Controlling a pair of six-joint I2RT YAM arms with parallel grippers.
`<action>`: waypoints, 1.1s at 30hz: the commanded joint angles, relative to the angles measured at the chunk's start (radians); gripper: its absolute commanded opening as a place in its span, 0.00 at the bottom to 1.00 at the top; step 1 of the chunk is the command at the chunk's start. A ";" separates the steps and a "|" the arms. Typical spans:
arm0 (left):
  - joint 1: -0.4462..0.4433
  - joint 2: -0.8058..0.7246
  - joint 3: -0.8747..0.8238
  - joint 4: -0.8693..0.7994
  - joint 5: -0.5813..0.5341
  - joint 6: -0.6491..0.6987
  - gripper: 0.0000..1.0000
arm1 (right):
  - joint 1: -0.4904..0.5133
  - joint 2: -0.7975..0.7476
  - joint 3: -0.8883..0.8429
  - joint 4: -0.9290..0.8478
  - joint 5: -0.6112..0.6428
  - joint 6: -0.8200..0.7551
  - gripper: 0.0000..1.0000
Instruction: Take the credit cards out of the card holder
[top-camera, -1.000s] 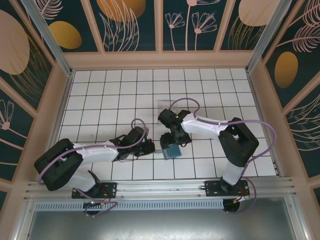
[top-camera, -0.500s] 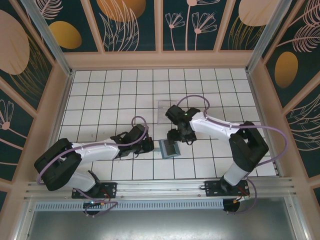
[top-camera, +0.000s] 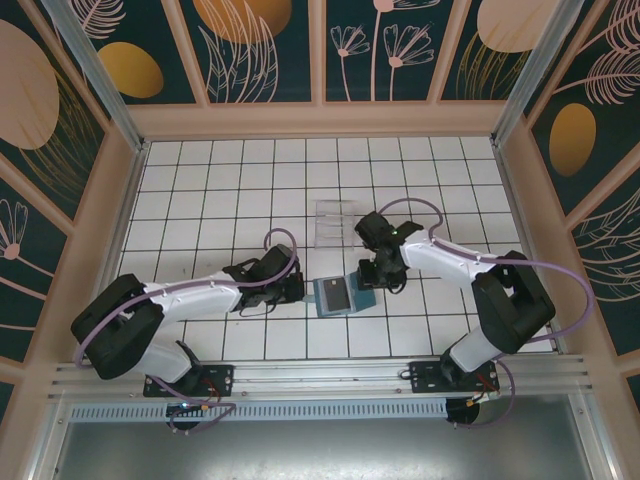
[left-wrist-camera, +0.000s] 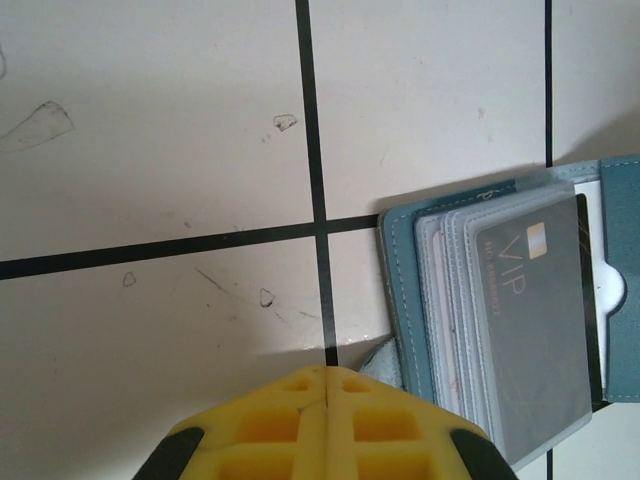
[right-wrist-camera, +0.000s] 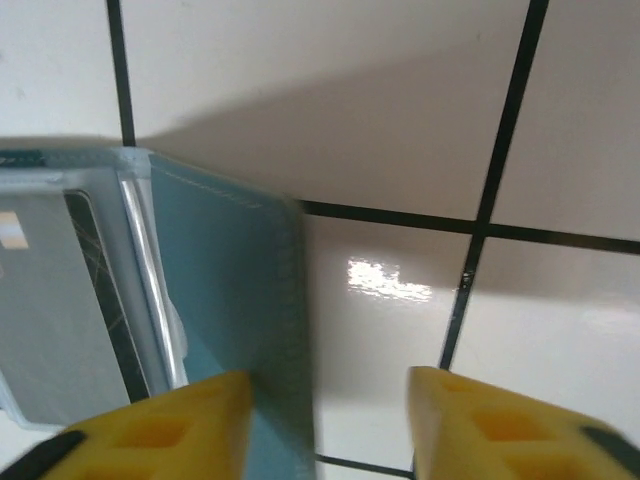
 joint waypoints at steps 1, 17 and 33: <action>0.008 0.025 0.030 -0.038 -0.022 0.024 0.05 | -0.004 -0.016 -0.031 0.104 -0.091 0.011 0.35; 0.009 0.011 0.033 -0.101 0.045 0.105 0.09 | 0.054 -0.100 -0.169 0.155 -0.173 0.128 0.03; 0.009 -0.101 0.209 -0.337 -0.106 0.059 0.41 | 0.095 -0.122 0.005 -0.070 0.109 0.193 0.45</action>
